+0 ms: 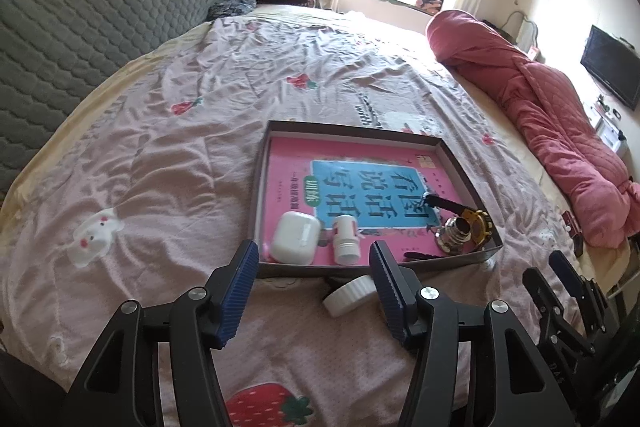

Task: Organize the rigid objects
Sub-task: 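Withdraw both tools from the tray toward the items beside it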

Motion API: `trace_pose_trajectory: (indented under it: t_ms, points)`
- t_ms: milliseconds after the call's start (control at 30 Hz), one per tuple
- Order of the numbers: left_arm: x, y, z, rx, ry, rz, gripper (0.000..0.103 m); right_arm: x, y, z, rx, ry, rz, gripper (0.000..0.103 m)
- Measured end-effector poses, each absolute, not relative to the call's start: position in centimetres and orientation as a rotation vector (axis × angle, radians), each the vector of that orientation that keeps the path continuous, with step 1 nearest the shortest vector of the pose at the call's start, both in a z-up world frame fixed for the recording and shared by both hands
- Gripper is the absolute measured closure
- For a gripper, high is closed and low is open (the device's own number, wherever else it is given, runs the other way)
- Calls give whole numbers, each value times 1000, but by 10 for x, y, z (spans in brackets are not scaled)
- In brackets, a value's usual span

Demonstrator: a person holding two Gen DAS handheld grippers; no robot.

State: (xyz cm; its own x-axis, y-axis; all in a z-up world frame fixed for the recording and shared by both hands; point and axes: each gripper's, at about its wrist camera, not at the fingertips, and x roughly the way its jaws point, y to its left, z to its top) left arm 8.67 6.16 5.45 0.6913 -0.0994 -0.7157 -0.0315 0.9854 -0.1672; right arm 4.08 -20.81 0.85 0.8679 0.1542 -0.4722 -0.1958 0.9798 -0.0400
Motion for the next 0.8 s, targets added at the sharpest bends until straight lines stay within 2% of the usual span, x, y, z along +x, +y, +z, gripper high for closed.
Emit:
trace_pose_trajectory:
  t_ms: [300,800]
  points:
    - [77,79,58,-193,805,-16,43,33,-203,12,-94,484,189,48]
    - [67,52,51,-141,836,-70,43,22,-191,10,-112,518,233,48]
